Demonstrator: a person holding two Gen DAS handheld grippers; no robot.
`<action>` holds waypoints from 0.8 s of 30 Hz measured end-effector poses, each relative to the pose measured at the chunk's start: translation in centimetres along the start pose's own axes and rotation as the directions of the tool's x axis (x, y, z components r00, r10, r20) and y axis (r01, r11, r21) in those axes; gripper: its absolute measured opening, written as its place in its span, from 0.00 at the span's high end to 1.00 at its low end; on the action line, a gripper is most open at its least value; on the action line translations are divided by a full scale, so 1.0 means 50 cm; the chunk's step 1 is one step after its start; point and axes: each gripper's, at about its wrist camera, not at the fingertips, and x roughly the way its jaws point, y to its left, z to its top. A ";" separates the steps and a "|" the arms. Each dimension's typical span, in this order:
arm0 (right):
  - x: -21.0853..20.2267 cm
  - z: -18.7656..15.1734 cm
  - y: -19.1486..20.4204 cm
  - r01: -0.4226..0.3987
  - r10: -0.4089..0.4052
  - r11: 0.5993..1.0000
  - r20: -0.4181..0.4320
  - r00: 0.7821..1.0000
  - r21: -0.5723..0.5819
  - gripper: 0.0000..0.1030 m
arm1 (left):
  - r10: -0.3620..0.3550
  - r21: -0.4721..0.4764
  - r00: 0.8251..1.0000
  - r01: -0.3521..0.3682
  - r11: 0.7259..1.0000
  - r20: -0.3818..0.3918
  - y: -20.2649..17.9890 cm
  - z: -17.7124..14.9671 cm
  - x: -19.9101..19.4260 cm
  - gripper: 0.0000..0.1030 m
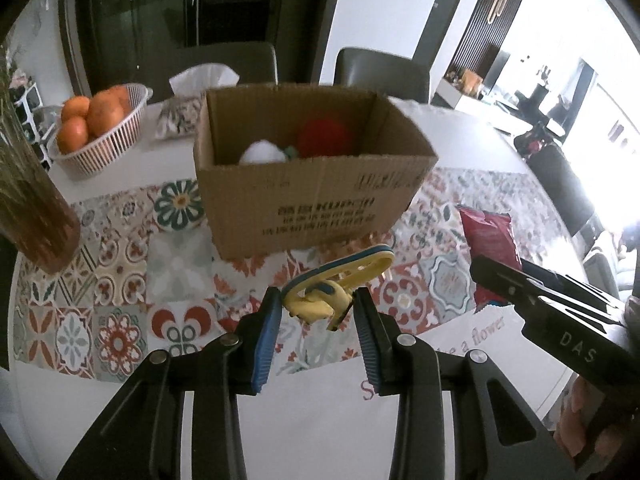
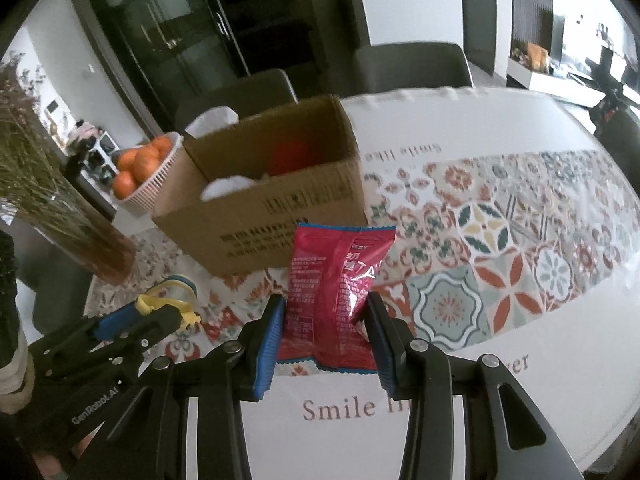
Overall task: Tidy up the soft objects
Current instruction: 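Carry the red bag with the right tool while the left tool carries the yellow toy to the box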
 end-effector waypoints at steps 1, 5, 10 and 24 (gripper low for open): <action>-0.005 0.005 0.003 -0.006 0.006 1.000 0.009 1.000 -0.005 0.59 | -0.001 0.001 1.000 0.001 1.000 0.010 -0.001 0.003 -0.007 0.64; -0.022 0.023 0.013 -0.024 0.025 0.999 0.041 0.999 -0.025 0.59 | -0.005 0.006 0.999 0.004 1.000 0.048 -0.003 0.016 -0.032 0.64; -0.029 0.044 0.023 -0.040 0.044 0.998 0.070 0.997 -0.046 0.59 | -0.003 0.009 0.996 0.002 1.000 0.087 -0.002 0.031 -0.053 0.64; 0.001 0.121 0.039 -0.079 0.089 0.993 0.108 0.990 -0.091 0.60 | 0.020 0.008 0.985 -0.022 1.000 0.171 0.009 0.097 -0.072 0.64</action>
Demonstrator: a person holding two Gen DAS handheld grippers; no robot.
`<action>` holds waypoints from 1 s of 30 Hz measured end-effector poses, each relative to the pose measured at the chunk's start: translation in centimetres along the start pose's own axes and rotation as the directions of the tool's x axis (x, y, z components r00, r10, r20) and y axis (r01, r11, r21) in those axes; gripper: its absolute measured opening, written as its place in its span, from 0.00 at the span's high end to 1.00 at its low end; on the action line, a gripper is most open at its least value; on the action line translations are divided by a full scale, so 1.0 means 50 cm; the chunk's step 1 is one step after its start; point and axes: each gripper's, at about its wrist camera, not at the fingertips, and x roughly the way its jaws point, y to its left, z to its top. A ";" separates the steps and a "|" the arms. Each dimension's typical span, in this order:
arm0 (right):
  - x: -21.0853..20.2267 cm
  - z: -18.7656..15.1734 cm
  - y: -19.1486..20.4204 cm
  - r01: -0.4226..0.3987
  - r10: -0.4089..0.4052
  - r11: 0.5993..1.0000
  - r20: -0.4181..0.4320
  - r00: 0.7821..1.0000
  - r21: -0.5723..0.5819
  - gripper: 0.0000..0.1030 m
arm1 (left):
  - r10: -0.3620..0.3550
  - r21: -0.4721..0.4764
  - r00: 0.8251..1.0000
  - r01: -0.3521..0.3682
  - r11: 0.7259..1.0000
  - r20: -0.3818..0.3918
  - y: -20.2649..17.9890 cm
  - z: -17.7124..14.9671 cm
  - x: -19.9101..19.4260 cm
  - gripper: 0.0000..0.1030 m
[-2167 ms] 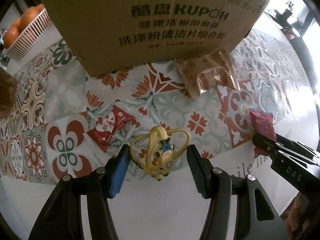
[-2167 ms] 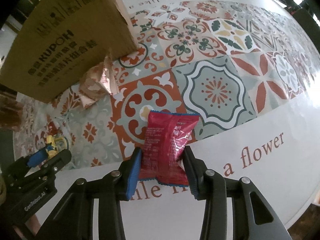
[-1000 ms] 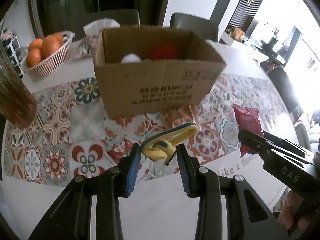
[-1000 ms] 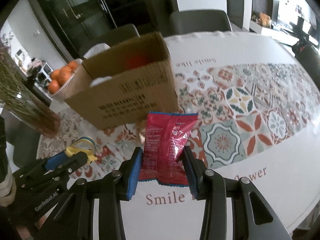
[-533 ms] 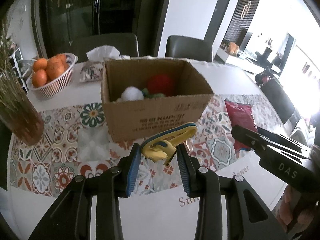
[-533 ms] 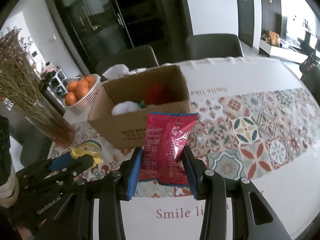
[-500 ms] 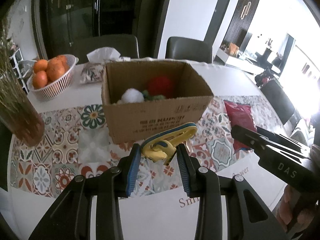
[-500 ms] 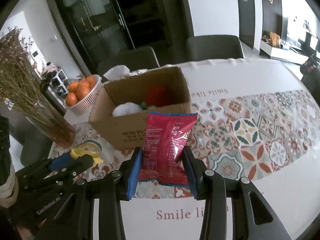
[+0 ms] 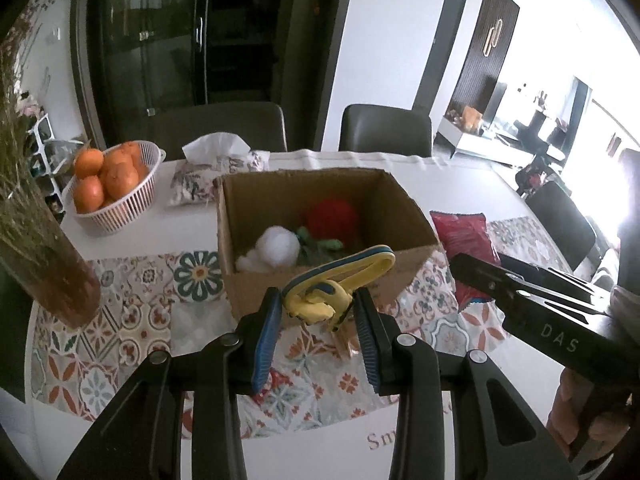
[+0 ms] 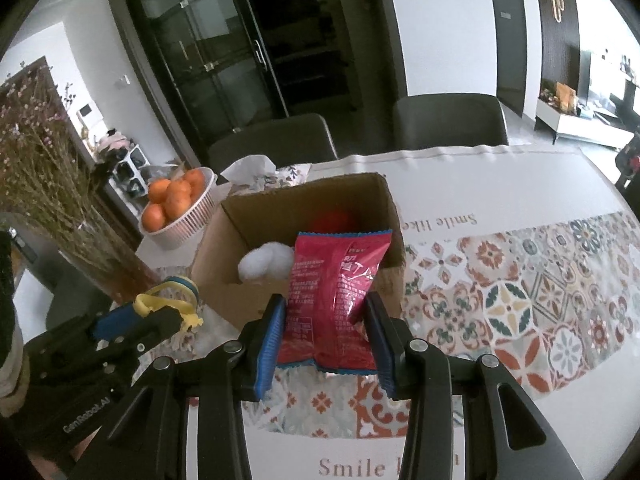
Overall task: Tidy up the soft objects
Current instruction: 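Carry the red bag with the right tool while the left tool carries the yellow toy to the box, then open both tools to drop the red bag and yellow toy into the box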
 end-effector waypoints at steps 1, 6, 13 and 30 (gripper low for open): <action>0.004 0.005 -0.001 -0.001 0.001 1.000 0.002 1.000 0.000 0.60 | 0.003 0.001 1.000 -0.003 1.000 0.004 0.001 0.005 0.003 0.64; 0.028 0.035 0.000 -0.006 0.007 1.000 0.025 1.000 -0.014 0.66 | 0.005 0.001 1.000 -0.005 1.000 0.017 0.007 0.031 0.023 0.64; 0.085 0.084 -0.002 0.003 -0.003 1.000 0.014 1.000 -0.026 0.76 | 0.000 -0.036 1.000 0.000 0.999 -0.001 0.031 0.073 0.080 0.65; 0.156 0.101 -0.028 0.040 -0.040 0.999 -0.043 0.998 -0.014 0.74 | 0.023 -0.006 0.999 -0.024 1.000 -0.047 0.030 0.131 0.206 0.38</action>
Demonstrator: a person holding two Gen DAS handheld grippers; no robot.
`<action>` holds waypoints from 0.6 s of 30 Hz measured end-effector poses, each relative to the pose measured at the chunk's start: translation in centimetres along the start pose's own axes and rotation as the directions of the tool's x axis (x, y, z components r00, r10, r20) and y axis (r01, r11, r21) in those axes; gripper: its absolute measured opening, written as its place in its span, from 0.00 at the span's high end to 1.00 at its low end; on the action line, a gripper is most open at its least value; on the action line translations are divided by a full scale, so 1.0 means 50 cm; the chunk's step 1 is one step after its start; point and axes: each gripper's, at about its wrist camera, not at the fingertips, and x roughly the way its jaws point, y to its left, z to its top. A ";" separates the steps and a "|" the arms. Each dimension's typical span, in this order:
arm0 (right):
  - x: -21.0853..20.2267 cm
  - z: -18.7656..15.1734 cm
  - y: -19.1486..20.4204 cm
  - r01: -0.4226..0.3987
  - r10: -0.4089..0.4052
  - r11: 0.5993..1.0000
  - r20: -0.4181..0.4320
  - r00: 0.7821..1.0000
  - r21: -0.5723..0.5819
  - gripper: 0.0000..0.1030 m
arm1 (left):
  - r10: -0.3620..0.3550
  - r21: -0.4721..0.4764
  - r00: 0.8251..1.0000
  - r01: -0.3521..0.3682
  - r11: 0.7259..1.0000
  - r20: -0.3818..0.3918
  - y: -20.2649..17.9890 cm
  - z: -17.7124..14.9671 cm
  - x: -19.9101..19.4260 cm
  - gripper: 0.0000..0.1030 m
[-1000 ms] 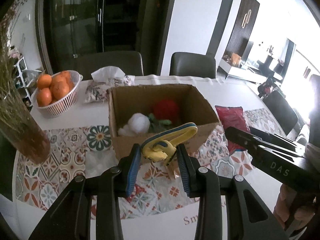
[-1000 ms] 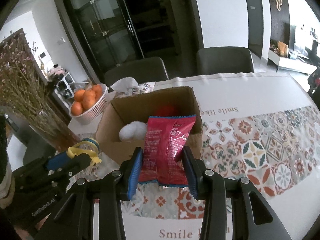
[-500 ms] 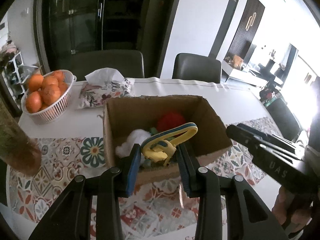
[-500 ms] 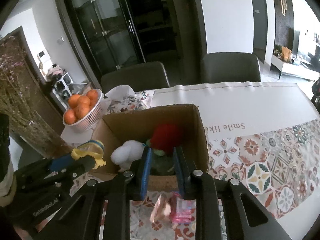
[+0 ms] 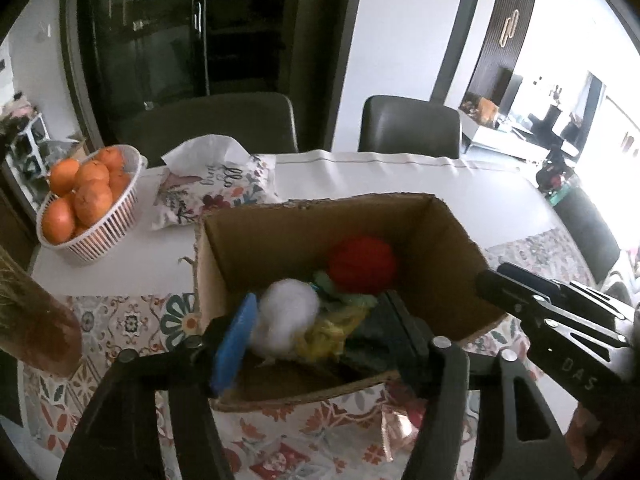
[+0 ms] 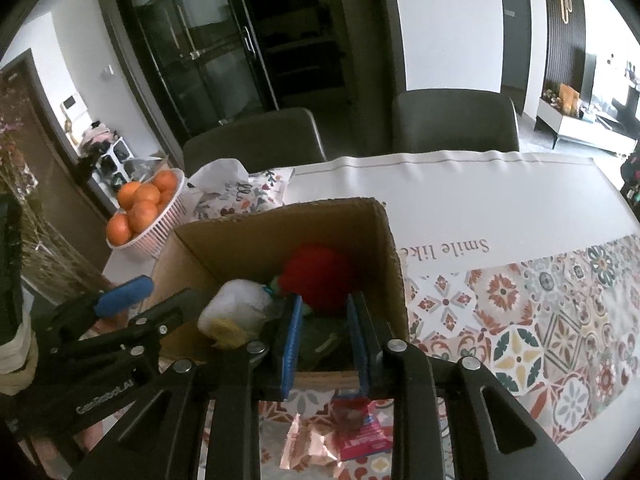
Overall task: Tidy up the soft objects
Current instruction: 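Open both tools to drop the red bag and yellow toy into the box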
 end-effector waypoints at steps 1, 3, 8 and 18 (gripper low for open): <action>0.001 -0.001 -0.001 0.001 -0.001 1.000 -0.004 1.000 0.001 0.74 | 0.015 0.004 1.000 -0.015 1.000 0.009 -0.001 -0.002 0.000 0.36; 0.001 -0.003 0.000 0.009 -0.009 1.000 -0.007 1.000 -0.004 0.73 | 0.029 0.011 0.999 -0.029 1.000 0.018 -0.001 -0.005 -0.004 0.34; -0.008 -0.015 0.002 0.016 -0.016 1.000 -0.011 1.000 -0.013 0.63 | 0.064 0.013 0.997 -0.064 0.998 0.033 0.003 -0.016 -0.022 0.33; -0.044 -0.059 -0.001 0.016 -0.016 1.000 -0.017 1.000 -0.017 0.53 | 0.066 0.022 0.997 -0.066 0.998 0.028 -0.010 -0.066 -0.066 0.33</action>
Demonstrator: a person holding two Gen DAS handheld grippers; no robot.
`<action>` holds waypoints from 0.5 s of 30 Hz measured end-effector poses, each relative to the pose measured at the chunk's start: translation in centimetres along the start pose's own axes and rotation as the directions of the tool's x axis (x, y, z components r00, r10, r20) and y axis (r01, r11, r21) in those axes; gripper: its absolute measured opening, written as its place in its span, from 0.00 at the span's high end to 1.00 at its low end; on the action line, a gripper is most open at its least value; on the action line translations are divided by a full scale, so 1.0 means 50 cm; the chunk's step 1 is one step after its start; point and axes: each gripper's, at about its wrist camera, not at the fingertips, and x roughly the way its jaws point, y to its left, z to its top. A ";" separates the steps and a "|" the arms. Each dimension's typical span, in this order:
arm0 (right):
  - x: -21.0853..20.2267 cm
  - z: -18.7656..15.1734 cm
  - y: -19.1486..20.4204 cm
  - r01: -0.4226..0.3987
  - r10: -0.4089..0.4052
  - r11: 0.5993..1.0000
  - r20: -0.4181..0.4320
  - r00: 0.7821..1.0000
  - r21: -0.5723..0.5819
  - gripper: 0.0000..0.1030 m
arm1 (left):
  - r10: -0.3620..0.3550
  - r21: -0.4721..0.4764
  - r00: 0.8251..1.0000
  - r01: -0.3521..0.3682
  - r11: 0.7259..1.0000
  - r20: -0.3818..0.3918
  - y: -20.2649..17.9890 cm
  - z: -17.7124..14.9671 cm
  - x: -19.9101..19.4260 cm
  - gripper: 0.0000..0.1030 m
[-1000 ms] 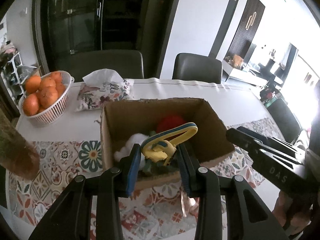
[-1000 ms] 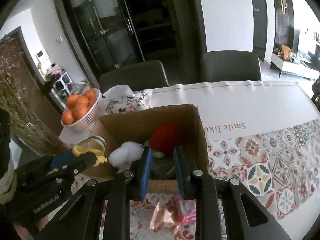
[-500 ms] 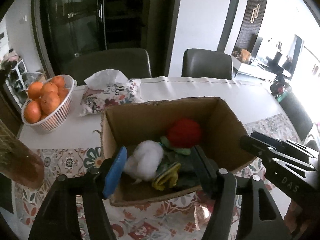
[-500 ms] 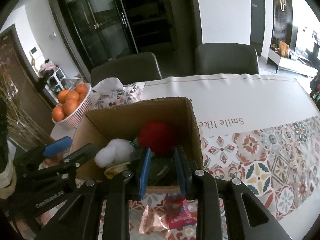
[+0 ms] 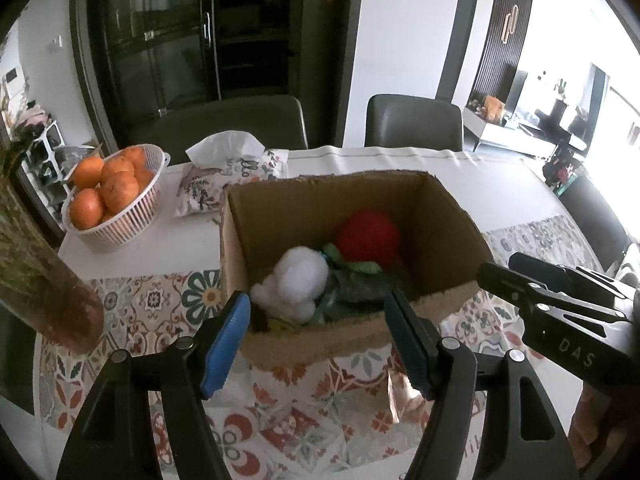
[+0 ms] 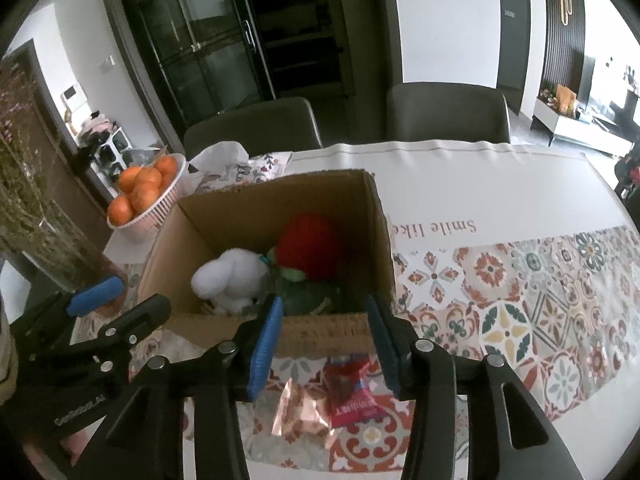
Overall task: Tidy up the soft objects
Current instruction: 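Open both tools to drop the red bag and yellow toy into the box, then move the right tool toward the copper snack pouch while the left tool approaches the red-white candy packet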
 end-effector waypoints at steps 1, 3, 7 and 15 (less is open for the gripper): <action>-0.003 -0.006 0.001 -0.002 0.002 1.000 -0.002 1.000 -0.001 0.53 | 0.002 0.000 1.000 -0.002 1.000 -0.001 -0.001 -0.007 -0.005 0.33; -0.008 -0.017 0.004 -0.004 0.004 1.000 -0.007 1.000 -0.009 0.51 | 0.003 -0.001 1.000 -0.003 1.000 -0.006 -0.004 -0.019 -0.013 0.33; -0.011 -0.039 0.014 -0.007 0.006 1.000 -0.033 0.999 -0.022 0.51 | 0.009 -0.007 1.000 -0.010 1.000 -0.021 -0.004 -0.044 -0.026 0.33; -0.012 -0.081 0.034 -0.011 0.007 0.999 -0.088 0.996 -0.042 0.44 | 0.017 0.003 0.997 -0.017 1.000 -0.070 0.002 -0.096 -0.040 0.33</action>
